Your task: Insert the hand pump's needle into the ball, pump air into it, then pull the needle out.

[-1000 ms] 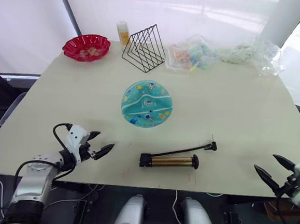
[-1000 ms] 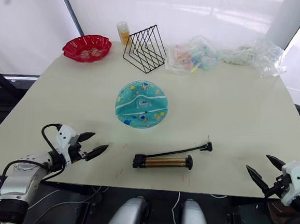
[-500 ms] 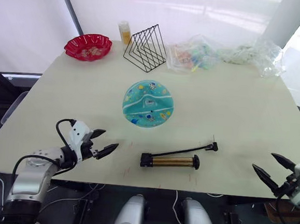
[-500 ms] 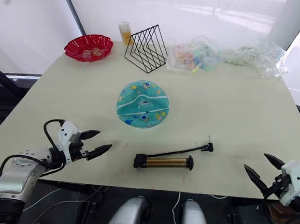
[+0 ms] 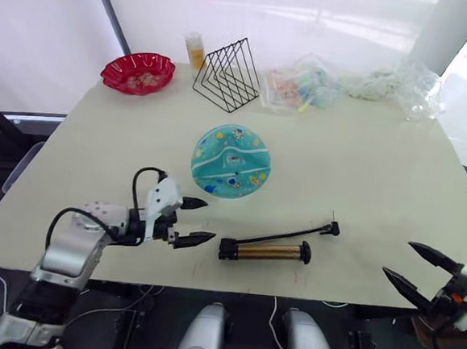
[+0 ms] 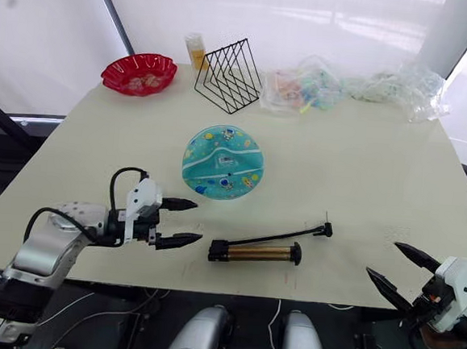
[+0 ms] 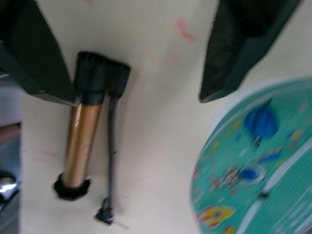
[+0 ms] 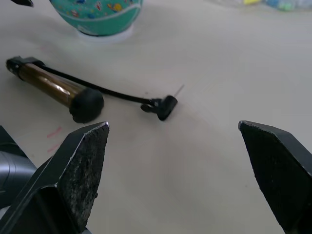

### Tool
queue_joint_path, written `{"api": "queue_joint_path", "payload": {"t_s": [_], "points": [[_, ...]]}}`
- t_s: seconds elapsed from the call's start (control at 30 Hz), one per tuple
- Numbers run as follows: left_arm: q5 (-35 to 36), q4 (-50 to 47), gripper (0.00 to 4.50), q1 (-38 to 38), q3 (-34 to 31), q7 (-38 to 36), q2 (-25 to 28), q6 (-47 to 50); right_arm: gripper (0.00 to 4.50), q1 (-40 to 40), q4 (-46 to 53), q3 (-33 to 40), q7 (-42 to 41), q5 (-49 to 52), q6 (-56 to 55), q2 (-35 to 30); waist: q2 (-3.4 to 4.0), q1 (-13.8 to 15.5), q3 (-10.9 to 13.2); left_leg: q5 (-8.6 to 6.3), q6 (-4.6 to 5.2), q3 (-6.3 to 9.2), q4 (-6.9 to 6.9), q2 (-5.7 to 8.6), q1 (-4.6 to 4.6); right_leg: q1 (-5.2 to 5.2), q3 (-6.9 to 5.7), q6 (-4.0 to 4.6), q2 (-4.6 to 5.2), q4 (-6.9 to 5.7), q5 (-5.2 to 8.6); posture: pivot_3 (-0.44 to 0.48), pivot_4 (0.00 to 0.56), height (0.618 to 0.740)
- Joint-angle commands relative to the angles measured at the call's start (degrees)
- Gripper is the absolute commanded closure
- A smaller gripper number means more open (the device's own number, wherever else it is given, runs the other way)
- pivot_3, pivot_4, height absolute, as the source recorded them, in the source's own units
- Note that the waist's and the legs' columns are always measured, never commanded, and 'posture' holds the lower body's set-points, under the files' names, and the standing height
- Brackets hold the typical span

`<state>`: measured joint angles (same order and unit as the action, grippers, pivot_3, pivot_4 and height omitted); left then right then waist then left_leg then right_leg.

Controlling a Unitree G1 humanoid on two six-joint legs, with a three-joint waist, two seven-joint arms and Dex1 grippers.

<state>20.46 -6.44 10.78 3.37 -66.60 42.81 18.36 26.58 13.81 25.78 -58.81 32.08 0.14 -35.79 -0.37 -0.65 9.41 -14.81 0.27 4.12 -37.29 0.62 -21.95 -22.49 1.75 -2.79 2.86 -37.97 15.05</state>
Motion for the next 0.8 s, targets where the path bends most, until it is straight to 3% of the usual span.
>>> {"api": "queue_joint_path", "payload": {"t_s": [0.03,0.37,0.67,0.8], "points": [[-0.4,-1.5,2.19,3.2,2.4,-0.8,-1.0,0.2,0.0,0.0,2.1,1.4,-0.4,1.2,0.1,-0.7,0.0,0.0,0.0,0.0,0.0,0.0,0.0,0.0,0.0,0.0,0.0,0.0,-0.01,0.0,0.0,0.0,0.15,0.74],[-3.6,-1.4,2.19,14.1,12.4,0.4,-8.4,4.3,0.0,1.1,3.2,2.3,-2.9,2.4,-0.8,-0.7,-0.08,0.1,0.1,0.0,0.0,0.05,-0.03,0.11,-0.05,0.02,-0.03,0.0,-0.07,0.0,0.0,0.0,0.15,0.74],[-8.5,-0.5,2.19,18.1,17.9,1.7,-10.2,6.2,0.0,3.4,5.4,2.8,-5.8,4.7,-1.7,-0.2,-0.1,0.0,0.1,0.0,0.0,0.1,-0.07,0.13,0.0,0.09,-0.02,-0.01,-0.11,-0.01,0.0,0.0,0.15,0.74],[-11.5,3.4,2.19,21.5,22.0,3.4,-15.0,7.5,0.0,3.2,4.8,2.7,-6.1,4.4,-2.0,-0.1,-0.13,0.3,0.1,0.0,0.0,0.15,-0.14,0.17,0.02,0.21,-0.1,-0.04,-0.09,0.02,-0.01,0.0,0.15,0.74]]}}
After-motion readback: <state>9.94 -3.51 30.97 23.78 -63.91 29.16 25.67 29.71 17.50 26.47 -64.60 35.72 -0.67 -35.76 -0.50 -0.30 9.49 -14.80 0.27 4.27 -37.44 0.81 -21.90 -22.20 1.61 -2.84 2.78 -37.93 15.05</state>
